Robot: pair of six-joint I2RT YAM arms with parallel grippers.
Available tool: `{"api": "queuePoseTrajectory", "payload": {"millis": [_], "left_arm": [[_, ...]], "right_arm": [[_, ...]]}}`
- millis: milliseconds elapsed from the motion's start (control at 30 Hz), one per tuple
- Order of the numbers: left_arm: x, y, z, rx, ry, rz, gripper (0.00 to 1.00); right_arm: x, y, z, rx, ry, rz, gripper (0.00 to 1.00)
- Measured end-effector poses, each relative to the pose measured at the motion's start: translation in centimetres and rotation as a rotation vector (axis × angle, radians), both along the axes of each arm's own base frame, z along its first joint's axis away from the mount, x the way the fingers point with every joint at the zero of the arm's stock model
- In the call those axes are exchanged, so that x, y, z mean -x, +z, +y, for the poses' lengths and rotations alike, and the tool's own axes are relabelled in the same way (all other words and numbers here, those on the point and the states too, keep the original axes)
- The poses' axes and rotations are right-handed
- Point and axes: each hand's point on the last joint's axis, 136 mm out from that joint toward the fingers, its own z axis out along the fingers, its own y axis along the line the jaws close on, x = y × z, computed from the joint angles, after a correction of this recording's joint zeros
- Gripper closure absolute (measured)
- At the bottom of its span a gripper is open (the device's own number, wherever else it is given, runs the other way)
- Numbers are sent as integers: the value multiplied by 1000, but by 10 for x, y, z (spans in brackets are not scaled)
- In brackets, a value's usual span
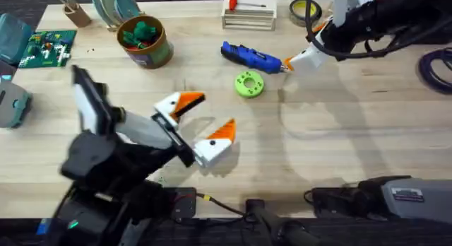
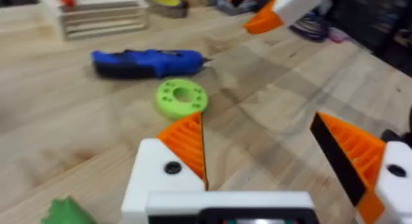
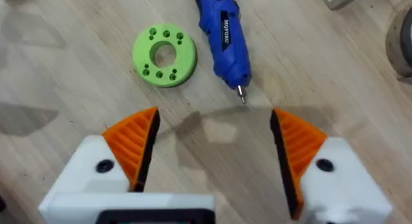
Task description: Pick up the gripper from the table and insert it into the empty holder that is missing its gripper. Then pick up a screw, insert it into the mounting hole, and use the screwdriver to tighten it. Finally, clean up the table by picking up the vegetable and placing it into the bucket.
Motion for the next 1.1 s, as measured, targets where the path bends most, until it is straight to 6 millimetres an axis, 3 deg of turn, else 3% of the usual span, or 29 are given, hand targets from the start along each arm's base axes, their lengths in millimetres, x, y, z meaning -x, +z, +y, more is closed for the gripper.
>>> {"api": "queuePoseTrajectory", "payload": {"millis": [233, 333, 500, 700, 867, 1100], "left_arm": [[-9, 45, 32, -73, 214, 114, 9], [-18, 51, 41, -130, 277, 206, 9], [-33, 43, 54, -283, 353, 413, 8], [-61, 39, 54, -373, 372, 490, 8], [-70, 20, 58, -433, 393, 553, 8], [-78, -14, 85, -538, 539, 693, 8]], "right_arm": [[0, 0, 0, 0, 0, 1, 27], [0, 0, 0, 0, 0, 0, 27], [0, 0, 0, 0, 0, 1, 26], [0, 0, 0, 0, 0, 1, 26], [0, 0, 0, 0, 0, 1, 26], [-1, 0, 0, -1, 0, -3, 25]]}}
